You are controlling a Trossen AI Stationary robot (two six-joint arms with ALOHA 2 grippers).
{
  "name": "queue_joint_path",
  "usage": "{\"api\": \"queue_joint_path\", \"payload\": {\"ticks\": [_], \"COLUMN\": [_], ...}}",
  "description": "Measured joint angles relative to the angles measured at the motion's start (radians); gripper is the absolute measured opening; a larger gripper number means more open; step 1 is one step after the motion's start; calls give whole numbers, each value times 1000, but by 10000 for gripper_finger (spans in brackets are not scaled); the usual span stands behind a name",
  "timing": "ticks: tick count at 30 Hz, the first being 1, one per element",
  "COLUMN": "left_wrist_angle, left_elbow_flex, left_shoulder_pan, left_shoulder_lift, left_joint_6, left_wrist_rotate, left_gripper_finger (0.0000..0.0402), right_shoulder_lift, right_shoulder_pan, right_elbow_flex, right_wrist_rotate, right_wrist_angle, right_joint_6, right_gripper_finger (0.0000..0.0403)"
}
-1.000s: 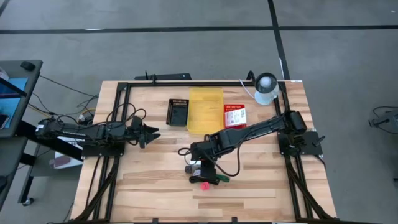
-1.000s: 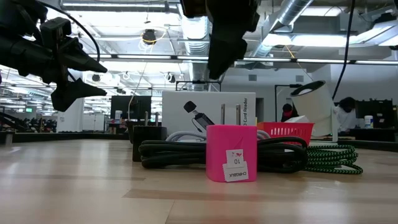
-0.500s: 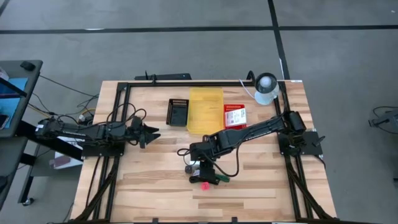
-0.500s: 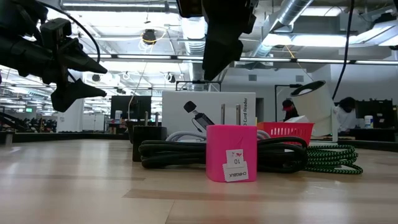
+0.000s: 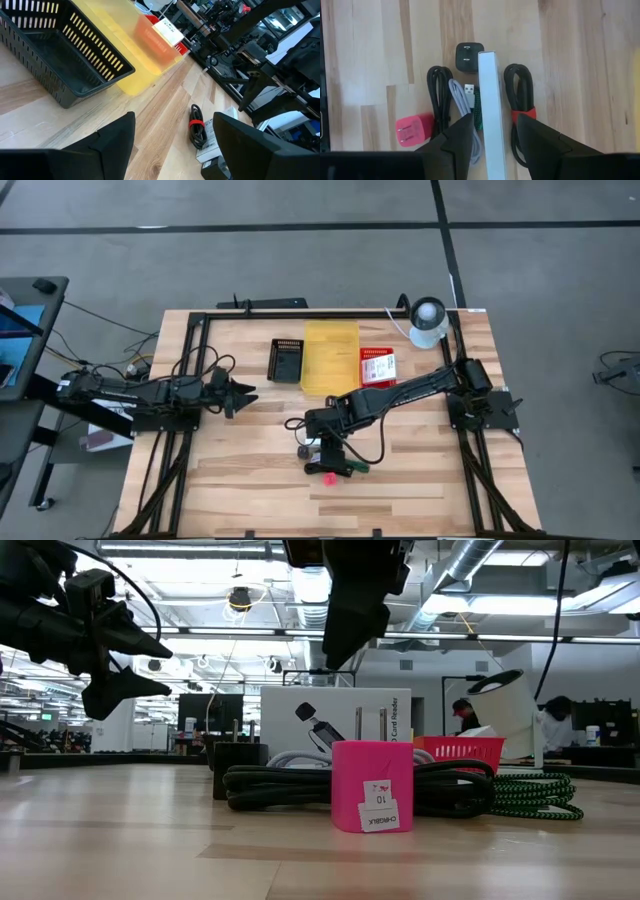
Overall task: Pick and place items into bin
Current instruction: Put the card reader box into the red bin
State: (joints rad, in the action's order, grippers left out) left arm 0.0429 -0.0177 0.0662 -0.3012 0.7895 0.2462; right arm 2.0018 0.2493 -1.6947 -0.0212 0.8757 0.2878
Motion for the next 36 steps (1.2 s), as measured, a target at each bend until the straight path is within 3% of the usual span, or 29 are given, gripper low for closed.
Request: {"api": "queue_joint_path", "payload": {"ticks": [21, 36], "left_wrist_angle": [0, 0], "left_elbow_flex": [0, 0], "left_shoulder_pan": [0, 0], "left_shoulder_lift": [0, 0], "left_joint_6": [0, 0], "left_wrist_rotate": [0, 0], "left_gripper_finger": [258, 258], "right_shoulder_lift": [0, 31], "right_shoulder_pan": [14, 18], "right_elbow_flex": [0, -1], "right_wrist_rotate": [24, 23], "right_wrist_angle": [2, 4], "right_joint_6": [8, 26], "right_gripper_finger": [149, 189]}}
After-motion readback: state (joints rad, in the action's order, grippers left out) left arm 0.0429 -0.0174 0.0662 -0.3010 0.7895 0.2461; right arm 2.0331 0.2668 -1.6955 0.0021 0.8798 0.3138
